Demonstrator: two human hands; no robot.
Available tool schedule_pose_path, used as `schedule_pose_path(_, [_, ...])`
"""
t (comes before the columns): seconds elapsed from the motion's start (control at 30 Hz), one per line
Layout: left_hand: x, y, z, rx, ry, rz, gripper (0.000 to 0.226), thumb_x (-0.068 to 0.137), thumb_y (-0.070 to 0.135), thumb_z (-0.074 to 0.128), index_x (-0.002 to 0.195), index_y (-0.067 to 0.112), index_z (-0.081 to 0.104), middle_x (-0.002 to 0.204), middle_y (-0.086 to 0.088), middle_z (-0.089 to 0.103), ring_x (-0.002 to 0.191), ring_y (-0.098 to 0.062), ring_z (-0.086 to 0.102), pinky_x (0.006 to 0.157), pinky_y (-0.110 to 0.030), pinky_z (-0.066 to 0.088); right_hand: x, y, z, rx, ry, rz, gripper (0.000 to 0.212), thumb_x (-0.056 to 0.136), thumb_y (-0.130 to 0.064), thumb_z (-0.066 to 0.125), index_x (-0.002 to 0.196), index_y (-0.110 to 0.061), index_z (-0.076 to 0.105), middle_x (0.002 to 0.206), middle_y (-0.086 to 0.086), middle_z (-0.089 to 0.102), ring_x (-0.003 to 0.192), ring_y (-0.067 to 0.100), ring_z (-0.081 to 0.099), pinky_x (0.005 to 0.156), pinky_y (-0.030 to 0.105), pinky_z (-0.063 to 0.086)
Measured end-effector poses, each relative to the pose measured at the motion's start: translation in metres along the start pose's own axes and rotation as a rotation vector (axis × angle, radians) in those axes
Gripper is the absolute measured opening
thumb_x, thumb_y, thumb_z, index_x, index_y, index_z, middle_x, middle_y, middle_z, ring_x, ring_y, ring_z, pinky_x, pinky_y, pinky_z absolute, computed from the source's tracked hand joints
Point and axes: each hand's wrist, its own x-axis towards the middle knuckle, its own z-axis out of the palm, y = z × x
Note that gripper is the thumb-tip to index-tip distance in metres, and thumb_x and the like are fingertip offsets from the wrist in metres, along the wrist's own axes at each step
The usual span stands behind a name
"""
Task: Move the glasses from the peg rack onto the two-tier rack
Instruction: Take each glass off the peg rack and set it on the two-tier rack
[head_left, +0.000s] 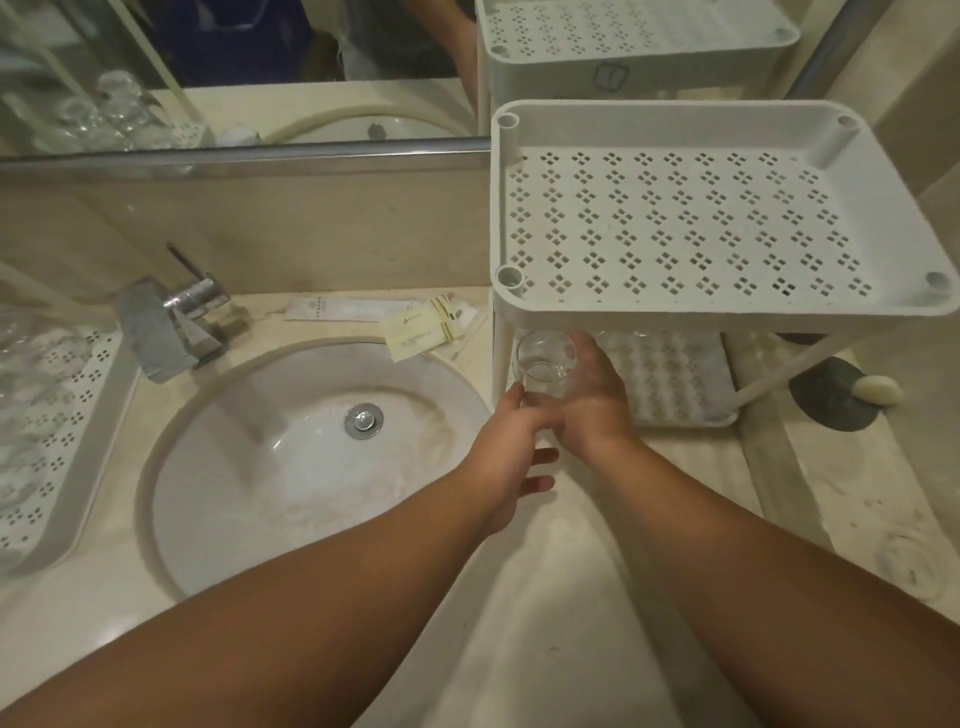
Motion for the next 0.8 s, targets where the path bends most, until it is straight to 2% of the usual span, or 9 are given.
schedule_pose_path(0.07, [0.004, 0.0, 0.0, 0.005, -0.011, -0.012, 0.106, 0.06, 0.031, 0.061, 0.155, 0.047, 0.017, 0.142, 0.005, 0.05, 0.1, -0.022, 0.065, 0.07, -0.033, 0.054, 0.005, -0.001, 0.003, -0.035, -0.003, 0.008, 0.073, 0.072, -0.036, 0.082, 0.133, -0.026, 0.044, 0.131, -0.004, 0.053, 0.118, 0.017, 0.053, 0.089, 0.026, 0.043])
schedule_pose_path(0.17, [0.011, 0.003, 0.001, 0.003, -0.017, -0.015, 0.1, 0.064, 0.03, 0.062, 0.153, 0.045, 0.022, 0.132, 0.001, 0.055, 0.089, -0.021, 0.064, 0.068, -0.033, 0.054, 0.01, 0.0, 0.005, -0.057, -0.025, 0.018, 0.069, 0.07, -0.042, 0.082, 0.127, -0.026, 0.045, 0.131, -0.006, 0.054, 0.113, 0.016, 0.054, 0.082, 0.023, 0.039])
schedule_pose_path(0.3, [0.019, 0.006, 0.002, 0.011, -0.002, -0.014, 0.1, 0.065, 0.028, 0.061, 0.154, 0.045, 0.019, 0.11, -0.002, 0.058, 0.079, -0.021, 0.061, 0.066, -0.033, 0.052, 0.015, 0.0, 0.007, -0.025, -0.017, 0.008, 0.065, 0.07, -0.042, 0.082, 0.121, -0.025, 0.047, 0.111, -0.01, 0.054, 0.095, 0.01, 0.051, 0.062, 0.004, 0.033])
schedule_pose_path(0.37, [0.023, 0.006, 0.003, 0.022, 0.007, -0.01, 0.104, 0.065, 0.029, 0.061, 0.155, 0.046, 0.013, 0.111, -0.004, 0.059, 0.08, -0.022, 0.061, 0.069, -0.035, 0.051, 0.019, -0.001, 0.009, -0.034, -0.007, 0.0, 0.067, 0.071, -0.041, 0.082, 0.125, -0.022, 0.049, 0.115, -0.008, 0.056, 0.102, 0.012, 0.052, 0.074, 0.006, 0.033])
schedule_pose_path(0.43, [0.026, 0.006, 0.005, 0.04, 0.014, -0.004, 0.104, 0.065, 0.031, 0.06, 0.155, 0.046, 0.009, 0.112, -0.005, 0.06, 0.081, -0.023, 0.061, 0.07, -0.037, 0.051, 0.022, -0.001, 0.011, -0.038, -0.017, 0.003, 0.071, 0.072, -0.039, 0.082, 0.131, -0.018, 0.047, 0.13, -0.001, 0.056, 0.119, 0.018, 0.052, 0.09, 0.015, 0.033])
schedule_pose_path(0.6, [0.029, 0.005, 0.009, 0.08, 0.031, 0.009, 0.107, 0.066, 0.036, 0.059, 0.156, 0.043, 0.002, 0.129, -0.006, 0.06, 0.091, -0.026, 0.067, 0.073, -0.038, 0.053, 0.022, -0.003, 0.012, -0.035, -0.041, 0.002, 0.075, 0.075, -0.035, 0.081, 0.136, -0.017, 0.042, 0.138, 0.003, 0.053, 0.127, 0.023, 0.05, 0.094, 0.017, 0.031])
schedule_pose_path(0.67, [0.028, 0.005, 0.009, 0.087, 0.04, 0.008, 0.097, 0.066, 0.037, 0.058, 0.151, 0.045, 0.013, 0.126, -0.006, 0.061, 0.094, -0.027, 0.068, 0.075, -0.039, 0.054, 0.023, -0.006, 0.012, -0.026, -0.058, 0.005, 0.079, 0.075, -0.033, 0.081, 0.139, -0.017, 0.037, 0.142, 0.004, 0.05, 0.13, 0.024, 0.048, 0.095, 0.019, 0.032])
schedule_pose_path(0.73, [0.028, 0.006, 0.008, 0.069, 0.041, -0.001, 0.072, 0.066, 0.037, 0.058, 0.13, 0.046, 0.027, 0.121, -0.007, 0.061, 0.09, -0.026, 0.066, 0.074, -0.039, 0.053, 0.023, -0.008, 0.012, -0.034, -0.072, 0.002, 0.079, 0.075, -0.032, 0.079, 0.139, -0.017, 0.035, 0.142, 0.004, 0.05, 0.129, 0.025, 0.048, 0.096, 0.022, 0.034])
schedule_pose_path(0.8, [0.028, 0.007, 0.007, 0.051, 0.031, -0.009, 0.057, 0.066, 0.036, 0.058, 0.116, 0.042, 0.031, 0.117, -0.007, 0.061, 0.087, -0.024, 0.064, 0.073, -0.038, 0.052, 0.024, -0.01, 0.011, -0.036, -0.077, 0.006, 0.075, 0.076, -0.029, 0.078, 0.137, -0.019, 0.036, 0.137, 0.006, 0.053, 0.123, 0.027, 0.053, 0.092, 0.024, 0.038])
